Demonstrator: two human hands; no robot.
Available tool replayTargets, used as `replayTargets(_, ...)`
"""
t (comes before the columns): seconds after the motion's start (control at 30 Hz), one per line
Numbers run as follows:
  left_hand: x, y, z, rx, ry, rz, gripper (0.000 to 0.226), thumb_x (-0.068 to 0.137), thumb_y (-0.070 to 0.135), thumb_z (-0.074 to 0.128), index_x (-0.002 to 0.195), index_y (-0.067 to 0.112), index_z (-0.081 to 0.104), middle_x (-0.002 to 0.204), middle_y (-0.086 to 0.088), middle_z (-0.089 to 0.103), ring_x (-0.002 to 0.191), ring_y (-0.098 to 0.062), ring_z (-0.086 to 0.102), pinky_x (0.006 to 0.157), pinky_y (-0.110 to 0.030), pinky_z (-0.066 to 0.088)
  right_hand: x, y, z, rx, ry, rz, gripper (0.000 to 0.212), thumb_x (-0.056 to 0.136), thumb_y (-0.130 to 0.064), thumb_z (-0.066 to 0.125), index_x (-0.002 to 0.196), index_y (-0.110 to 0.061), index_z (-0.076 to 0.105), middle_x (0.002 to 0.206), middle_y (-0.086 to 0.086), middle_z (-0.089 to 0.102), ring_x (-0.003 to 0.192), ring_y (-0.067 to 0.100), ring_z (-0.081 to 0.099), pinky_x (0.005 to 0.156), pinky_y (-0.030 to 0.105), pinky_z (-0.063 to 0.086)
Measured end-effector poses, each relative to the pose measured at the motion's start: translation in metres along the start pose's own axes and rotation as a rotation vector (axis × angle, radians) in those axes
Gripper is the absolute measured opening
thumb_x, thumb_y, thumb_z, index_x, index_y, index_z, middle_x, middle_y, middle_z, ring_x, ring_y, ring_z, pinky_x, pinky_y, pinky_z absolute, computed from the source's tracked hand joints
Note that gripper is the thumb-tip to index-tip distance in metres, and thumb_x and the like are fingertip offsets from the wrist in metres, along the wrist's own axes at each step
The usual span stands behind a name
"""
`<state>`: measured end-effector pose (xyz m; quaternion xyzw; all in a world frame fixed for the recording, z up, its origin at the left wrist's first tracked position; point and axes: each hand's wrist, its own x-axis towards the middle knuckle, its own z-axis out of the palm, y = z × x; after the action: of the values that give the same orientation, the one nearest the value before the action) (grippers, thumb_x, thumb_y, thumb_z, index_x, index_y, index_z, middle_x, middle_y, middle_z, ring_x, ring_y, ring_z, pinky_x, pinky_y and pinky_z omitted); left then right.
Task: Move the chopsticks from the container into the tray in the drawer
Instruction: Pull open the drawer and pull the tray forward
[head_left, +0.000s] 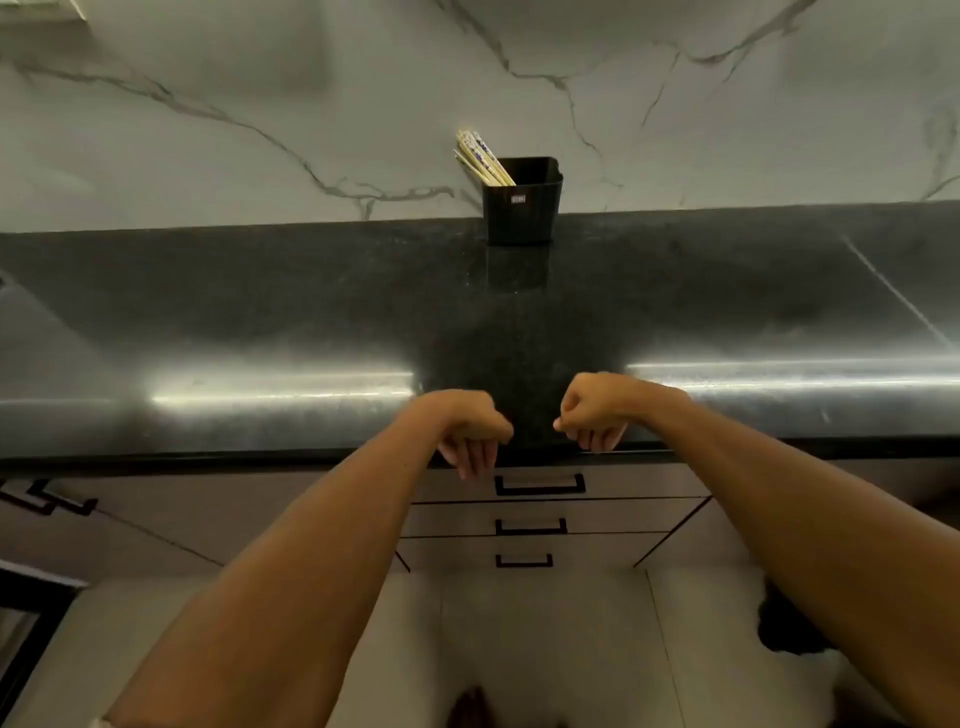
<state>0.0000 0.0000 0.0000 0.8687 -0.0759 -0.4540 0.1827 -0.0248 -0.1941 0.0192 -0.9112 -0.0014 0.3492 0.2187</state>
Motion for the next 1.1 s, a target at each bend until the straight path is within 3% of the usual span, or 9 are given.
replayTargets(0.13,0.013,-0.011,0.037,0.063,-0.099,-0.104,0.046,0.082,0.035,0.055,0.123,0.015,0.058,0.129,-0.011,0.058,0.121,-0.032,0.055,0.090,-0.040,0.051,0.002,0.014,0.030,-0.206,-0.209,-0.041,0.023,0.094,-0.031,0.053,0.106,-0.017,0.066,0.112,0.005,0.064,0.094,0.015,0.061,0.082,0.032,0.053)
replayTargets(0.2,0.022,-0.015,0.056,0.177,-0.067,-0.061,0.050,0.088,0.039,0.049,0.134,0.020,0.049,0.142,-0.004,0.046,0.125,-0.025,0.046,0.100,-0.040,0.040,0.008,0.020,0.051,-0.342,-0.260,-0.049,0.045,0.096,-0.035,0.049,0.135,-0.014,0.048,0.134,0.006,0.049,0.113,0.016,0.052,0.098,0.036,0.042)
replayTargets(0.27,0.033,-0.019,0.073,0.218,-0.007,-0.014,0.046,0.090,0.036,0.045,0.132,0.017,0.049,0.140,-0.007,0.048,0.116,-0.022,0.048,0.095,-0.035,0.038,0.015,0.028,0.072,-0.376,-0.258,-0.020,0.063,0.096,-0.037,0.047,0.150,-0.014,0.023,0.156,0.006,0.026,0.140,0.023,0.031,0.114,0.040,0.028)
replayTargets(0.33,0.045,-0.026,0.087,0.197,0.077,-0.003,0.045,0.092,0.031,0.044,0.134,0.013,0.046,0.139,-0.011,0.048,0.119,-0.026,0.048,0.092,-0.035,0.037,0.024,0.037,0.091,-0.324,-0.186,-0.009,0.066,0.096,-0.034,0.048,0.151,-0.014,0.016,0.158,0.008,0.020,0.144,0.025,0.024,0.117,0.041,0.023)
replayTargets(0.47,0.064,-0.038,0.107,0.090,0.213,0.047,0.044,0.095,0.023,0.040,0.137,0.009,0.044,0.138,-0.018,0.050,0.120,-0.031,0.050,0.098,-0.038,0.040,0.041,0.053,0.115,-0.200,-0.079,0.002,0.057,0.099,-0.030,0.042,0.149,-0.011,0.023,0.149,0.015,0.036,0.132,0.029,0.040,0.107,0.037,0.034)
replayTargets(0.7,0.101,-0.070,0.130,0.138,0.317,0.142,0.061,0.094,0.019,0.047,0.149,0.031,0.024,0.156,-0.003,0.028,0.133,-0.029,0.041,0.107,-0.037,0.036,0.072,0.093,0.143,-0.253,0.070,-0.035,0.061,0.099,-0.024,0.042,0.152,-0.023,0.011,0.161,0.007,0.007,0.145,0.026,0.019,0.116,0.038,0.024)
replayTargets(0.8,0.108,-0.082,0.136,0.168,0.390,0.174,0.064,0.093,0.015,0.049,0.148,0.032,0.024,0.157,-0.001,0.027,0.135,-0.027,0.039,0.107,-0.039,0.036,0.078,0.105,0.149,-0.320,0.146,-0.039,0.062,0.097,-0.022,0.046,0.151,-0.028,0.016,0.160,0.006,0.011,0.139,0.030,0.030,0.110,0.039,0.033)
replayTargets(0.97,0.114,-0.095,0.141,0.321,0.325,0.203,0.078,0.091,0.005,0.045,0.150,0.040,0.007,0.162,0.004,0.010,0.141,-0.026,0.029,0.112,-0.040,0.032,0.079,0.110,0.168,-0.349,0.196,-0.004,0.069,0.094,-0.014,0.049,0.151,-0.029,0.014,0.161,0.004,0.005,0.145,0.025,0.020,0.113,0.035,0.026)
replayTargets(1.1,0.118,-0.090,0.146,0.315,0.325,0.207,0.087,0.085,-0.003,0.049,0.150,0.040,0.011,0.160,-0.001,0.018,0.135,-0.028,0.037,0.105,-0.042,0.042,0.083,0.110,0.173,-0.277,0.208,0.027,0.073,0.091,-0.011,0.050,0.151,-0.028,0.012,0.161,0.002,0.003,0.147,0.022,0.013,0.115,0.035,0.022)
